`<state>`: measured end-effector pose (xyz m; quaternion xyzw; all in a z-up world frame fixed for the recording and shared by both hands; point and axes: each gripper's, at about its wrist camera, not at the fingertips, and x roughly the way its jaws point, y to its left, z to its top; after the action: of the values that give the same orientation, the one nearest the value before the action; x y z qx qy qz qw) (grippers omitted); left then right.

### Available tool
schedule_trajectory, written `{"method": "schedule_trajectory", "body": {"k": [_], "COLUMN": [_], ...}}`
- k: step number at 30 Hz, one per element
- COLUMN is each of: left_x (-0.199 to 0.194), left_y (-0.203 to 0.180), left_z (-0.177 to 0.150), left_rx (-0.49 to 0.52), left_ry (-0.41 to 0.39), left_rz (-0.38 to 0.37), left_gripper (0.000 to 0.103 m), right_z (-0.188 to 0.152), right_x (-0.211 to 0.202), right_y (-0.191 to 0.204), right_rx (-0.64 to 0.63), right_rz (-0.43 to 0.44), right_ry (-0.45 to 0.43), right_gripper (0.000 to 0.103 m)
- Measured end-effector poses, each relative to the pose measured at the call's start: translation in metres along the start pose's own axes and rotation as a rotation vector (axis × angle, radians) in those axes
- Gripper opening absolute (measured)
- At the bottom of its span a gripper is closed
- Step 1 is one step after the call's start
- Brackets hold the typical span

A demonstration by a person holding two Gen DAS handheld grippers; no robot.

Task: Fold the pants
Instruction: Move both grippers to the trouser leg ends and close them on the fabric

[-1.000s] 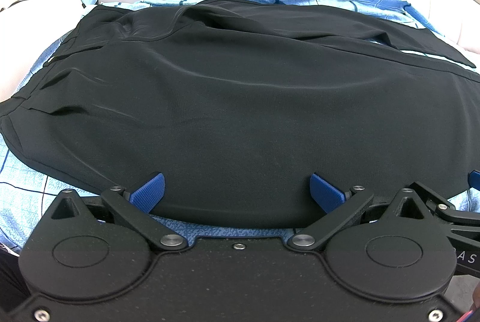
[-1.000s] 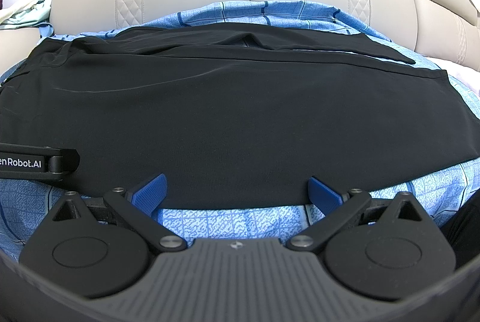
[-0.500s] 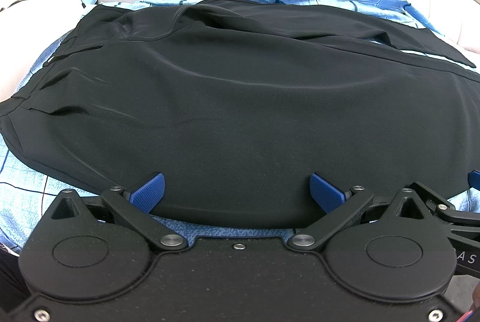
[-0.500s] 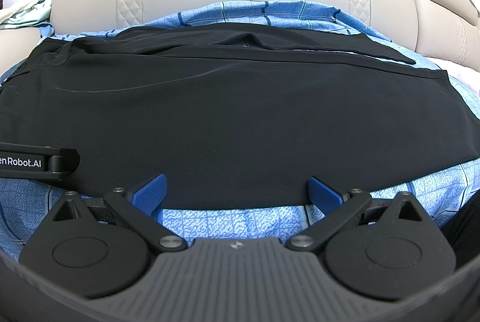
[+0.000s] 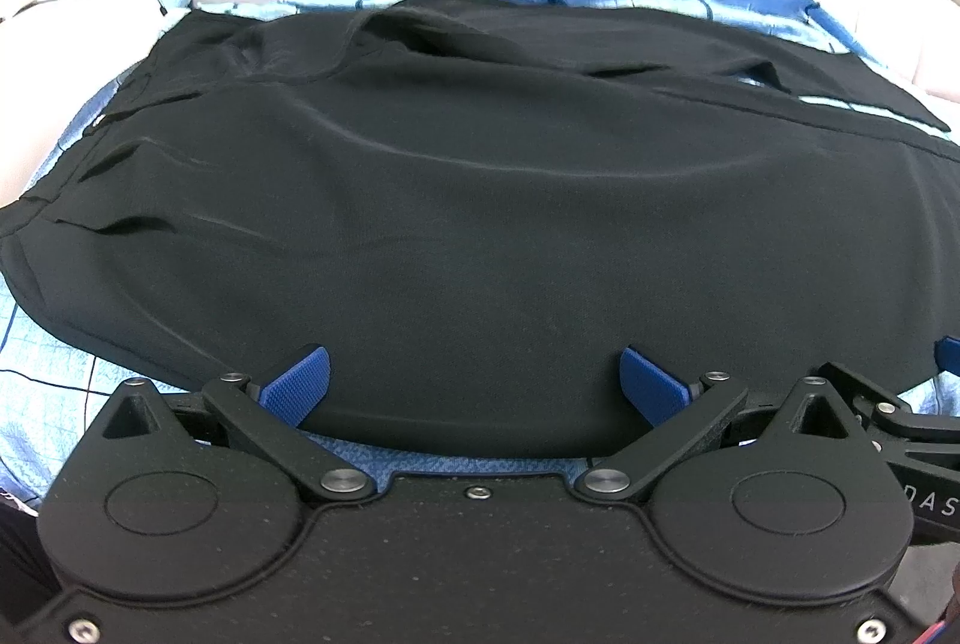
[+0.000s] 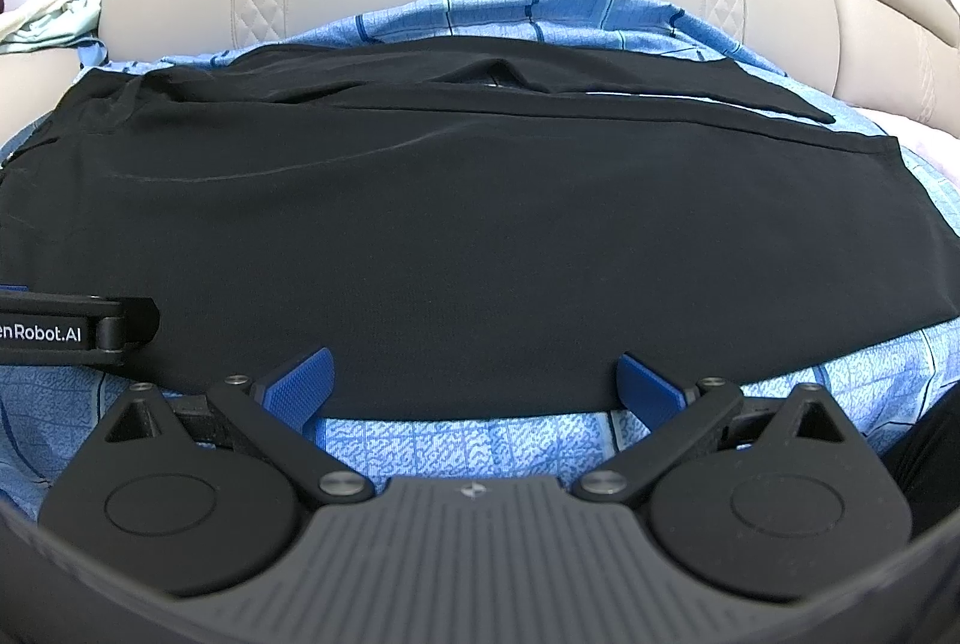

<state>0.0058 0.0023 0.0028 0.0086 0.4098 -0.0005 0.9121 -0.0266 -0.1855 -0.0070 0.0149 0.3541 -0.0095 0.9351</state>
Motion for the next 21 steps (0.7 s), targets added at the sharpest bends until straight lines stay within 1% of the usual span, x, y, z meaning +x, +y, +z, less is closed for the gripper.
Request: {"method": "schedule_trajectory", "body": {"k": [2,3,4,6,7,9,10,12,15,17,18,19,21], "left_x": [0.000,-0.002,-0.005,-0.011,-0.014,-0.016,-0.016,-0.011,0.007,0.025,0.037,0.049,0.077], "left_y": [0.005,0.011,0.017,0.032,0.040,0.060,0.071,0.092,0.127,0.149,0.159,0.167,0.183], "left_z": [0.009,0.015,0.021,0.039,0.050,0.077,0.092,0.122,0.169,0.195,0.209,0.220,0.240], "left_rx": [-0.011,-0.027,-0.044,-0.091,-0.115,-0.159,-0.185,-0.249,-0.348,-0.409,-0.437,-0.459,-0.498], "left_ry": [0.051,0.061,0.054,0.034,0.019,-0.018,-0.037,-0.064,-0.114,-0.116,-0.109,-0.107,-0.106], "left_rz": [-0.024,-0.051,-0.075,-0.102,-0.105,-0.101,-0.092,-0.065,-0.023,0.018,0.037,0.051,0.078], "left_gripper": [0.103,0.100,0.099,0.099,0.100,0.103,0.103,0.103,0.103,0.103,0.103,0.103,0.103], "right_z": [0.007,0.010,0.013,0.027,0.036,0.052,0.065,0.094,0.142,0.179,0.194,0.212,0.241], "right_x": [0.002,0.001,0.001,0.003,0.003,-0.002,-0.001,0.006,0.026,0.048,0.059,0.075,0.106], "right_y": [-0.001,-0.002,-0.002,-0.005,-0.011,-0.026,-0.037,-0.057,-0.095,-0.124,-0.138,-0.153,-0.174], "right_rx": [0.000,-0.011,-0.023,-0.042,-0.015,0.061,0.101,0.155,0.239,0.313,0.354,0.393,0.431], "right_rz": [0.008,0.014,0.020,0.042,0.047,0.055,0.064,0.043,-0.067,-0.134,-0.155,-0.168,-0.178], "right_ry": [0.014,0.027,0.048,0.128,0.147,0.105,0.084,0.052,0.001,0.006,0.013,0.034,0.075], "right_gripper": [0.103,0.103,0.103,0.103,0.103,0.103,0.103,0.103,0.103,0.103,0.103,0.103,0.103]}}
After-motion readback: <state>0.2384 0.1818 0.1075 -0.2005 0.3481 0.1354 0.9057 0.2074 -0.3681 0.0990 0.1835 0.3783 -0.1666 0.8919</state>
